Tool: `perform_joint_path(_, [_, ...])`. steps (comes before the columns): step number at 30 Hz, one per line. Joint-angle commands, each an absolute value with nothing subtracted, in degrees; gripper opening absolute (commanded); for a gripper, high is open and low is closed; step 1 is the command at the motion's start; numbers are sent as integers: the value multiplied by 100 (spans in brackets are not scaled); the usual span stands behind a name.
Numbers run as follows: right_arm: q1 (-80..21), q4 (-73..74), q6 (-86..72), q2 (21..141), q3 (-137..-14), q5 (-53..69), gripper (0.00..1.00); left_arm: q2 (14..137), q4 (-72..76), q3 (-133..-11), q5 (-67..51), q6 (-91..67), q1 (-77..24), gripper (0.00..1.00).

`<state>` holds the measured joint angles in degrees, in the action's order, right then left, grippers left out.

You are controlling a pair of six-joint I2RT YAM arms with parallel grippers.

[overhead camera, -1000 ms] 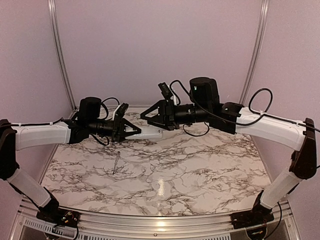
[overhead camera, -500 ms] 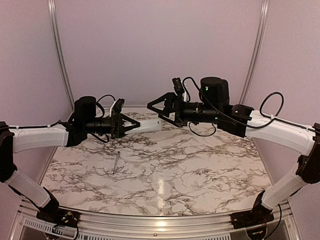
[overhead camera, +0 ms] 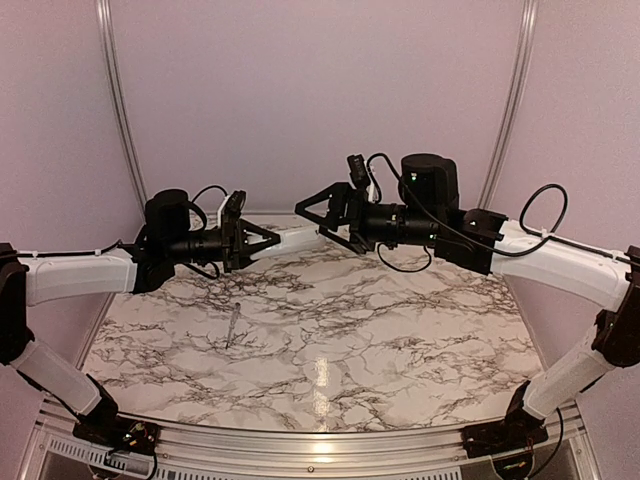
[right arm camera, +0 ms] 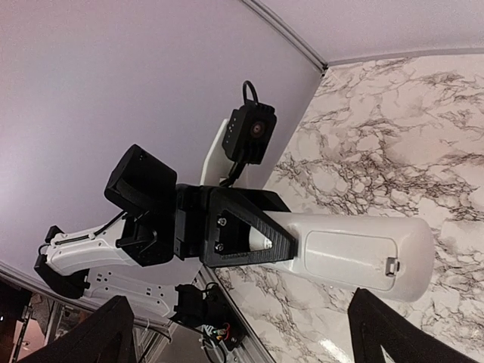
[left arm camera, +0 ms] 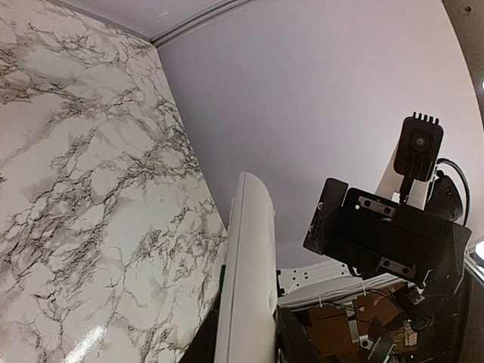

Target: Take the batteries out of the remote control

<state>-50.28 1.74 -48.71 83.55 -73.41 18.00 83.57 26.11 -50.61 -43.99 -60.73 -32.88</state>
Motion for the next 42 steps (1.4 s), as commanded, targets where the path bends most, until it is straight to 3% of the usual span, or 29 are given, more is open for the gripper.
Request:
perform_joint_path(1, [-5027,99,-5057,8381,-7579,1622,97,8473,3122,-5250,-4346,-6310,-3270,0])
perform_joint_path(42, [-4828,817,-4930,8786,-8227,899,95,8670,3569,-5396,-4397,-6698,-3355,0])
